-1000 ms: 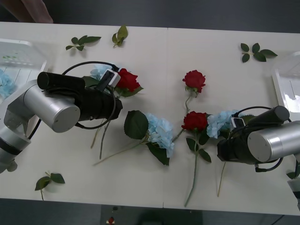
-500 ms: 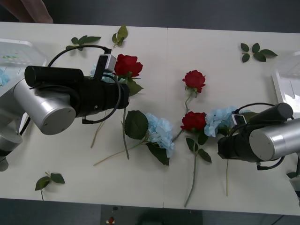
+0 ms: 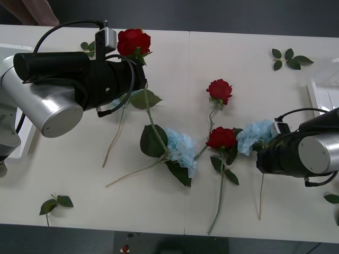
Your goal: Put the red flowers into the right box and the blue flowers into the left box
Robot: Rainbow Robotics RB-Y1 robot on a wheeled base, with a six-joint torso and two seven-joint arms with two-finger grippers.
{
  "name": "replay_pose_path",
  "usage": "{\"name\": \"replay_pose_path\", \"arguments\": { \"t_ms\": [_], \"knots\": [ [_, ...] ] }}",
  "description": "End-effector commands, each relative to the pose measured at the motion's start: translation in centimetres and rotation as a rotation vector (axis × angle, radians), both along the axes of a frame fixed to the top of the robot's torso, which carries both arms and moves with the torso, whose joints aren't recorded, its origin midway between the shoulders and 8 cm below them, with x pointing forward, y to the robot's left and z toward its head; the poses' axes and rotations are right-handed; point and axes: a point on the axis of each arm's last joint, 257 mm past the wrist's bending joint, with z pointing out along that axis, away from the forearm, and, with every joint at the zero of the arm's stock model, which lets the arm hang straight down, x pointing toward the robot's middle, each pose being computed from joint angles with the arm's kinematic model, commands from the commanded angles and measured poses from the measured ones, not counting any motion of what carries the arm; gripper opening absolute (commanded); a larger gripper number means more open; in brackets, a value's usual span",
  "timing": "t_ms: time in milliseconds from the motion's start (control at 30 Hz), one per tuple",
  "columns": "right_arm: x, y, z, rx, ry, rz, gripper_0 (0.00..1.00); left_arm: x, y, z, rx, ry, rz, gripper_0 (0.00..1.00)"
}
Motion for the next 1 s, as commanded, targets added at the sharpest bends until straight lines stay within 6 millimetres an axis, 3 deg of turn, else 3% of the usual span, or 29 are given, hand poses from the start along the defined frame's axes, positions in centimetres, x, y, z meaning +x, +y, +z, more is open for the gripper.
{"name": "replay_pose_path", "arguments": {
  "t_ms": [33, 533, 733, 1000],
  "knots": [
    [0.5, -0.2, 2.4, -0.043, -0.049, 0.076, 1.00, 0.7, 0.2, 4.0, -0.073, -0.059, 0.049, 0.00],
    [-2.0, 2.4, 10.4, 0.043, -0.163, 0.476, 1.00, 1.3, -4.0, 9.4, -0.228, -0.097, 0.062, 0.00],
    [-3.0, 3.4, 13.4, 0.122, -0.245, 0.622, 1.00, 1.3, -8.0, 10.0, -0.201, -0.120, 0.009, 0.00],
    [-4.6, 5.0, 17.2, 0.237, -0.309, 0.747, 1.00, 2.7, -13.5, 11.5, -0.217, -0.136, -0.011, 0.00]
  ]
}}
